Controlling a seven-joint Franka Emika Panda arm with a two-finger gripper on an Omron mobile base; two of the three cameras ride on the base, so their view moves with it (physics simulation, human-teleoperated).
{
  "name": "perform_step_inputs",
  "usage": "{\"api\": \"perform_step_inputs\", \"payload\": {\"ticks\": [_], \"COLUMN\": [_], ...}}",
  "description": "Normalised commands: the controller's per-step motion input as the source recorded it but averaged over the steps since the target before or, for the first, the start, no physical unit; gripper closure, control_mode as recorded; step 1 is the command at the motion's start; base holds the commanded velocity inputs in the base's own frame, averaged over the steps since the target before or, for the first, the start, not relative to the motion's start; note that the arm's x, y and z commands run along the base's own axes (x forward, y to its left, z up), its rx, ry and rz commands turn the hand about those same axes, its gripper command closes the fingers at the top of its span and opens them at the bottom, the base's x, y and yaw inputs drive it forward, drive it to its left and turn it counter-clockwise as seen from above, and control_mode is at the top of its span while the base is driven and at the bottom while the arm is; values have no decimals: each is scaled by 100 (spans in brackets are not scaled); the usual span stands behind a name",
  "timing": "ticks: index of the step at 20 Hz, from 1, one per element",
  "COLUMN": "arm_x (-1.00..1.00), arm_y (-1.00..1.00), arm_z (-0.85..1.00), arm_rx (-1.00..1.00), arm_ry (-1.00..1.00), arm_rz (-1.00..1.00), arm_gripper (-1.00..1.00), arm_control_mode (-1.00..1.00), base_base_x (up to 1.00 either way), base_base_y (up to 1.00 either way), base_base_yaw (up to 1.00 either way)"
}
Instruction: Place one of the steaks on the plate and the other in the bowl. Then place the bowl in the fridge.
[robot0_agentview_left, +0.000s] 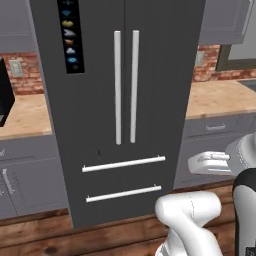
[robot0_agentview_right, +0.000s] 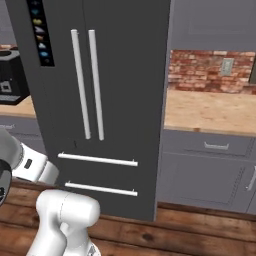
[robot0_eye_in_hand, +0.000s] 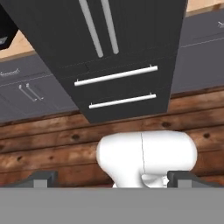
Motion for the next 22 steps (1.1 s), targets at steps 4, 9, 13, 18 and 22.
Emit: {"api": "perform_step_inputs", "payload": {"ticks": [4, 9, 13, 18, 22], "arm_x": [0, 52, 94, 84, 74], "arm_y": [0, 10, -2, -1, 0], "arm_z": [0, 0, 0, -4, -21], "arm_rx": [0, 0, 0, -3, -10], "arm_ry": [0, 2, 0, -16, -32], "arm_rz": [0, 0, 0, 3, 1], "arm_gripper": [-100, -100, -100, -100, -100], "arm_control_mode": [100, -100, -100, -100, -100], "base_base_x": [-24, 0, 0, 0, 0], "base_base_y": [56, 0, 0, 0, 0], "base_base_yaw": [0, 0, 0, 0, 0]}}
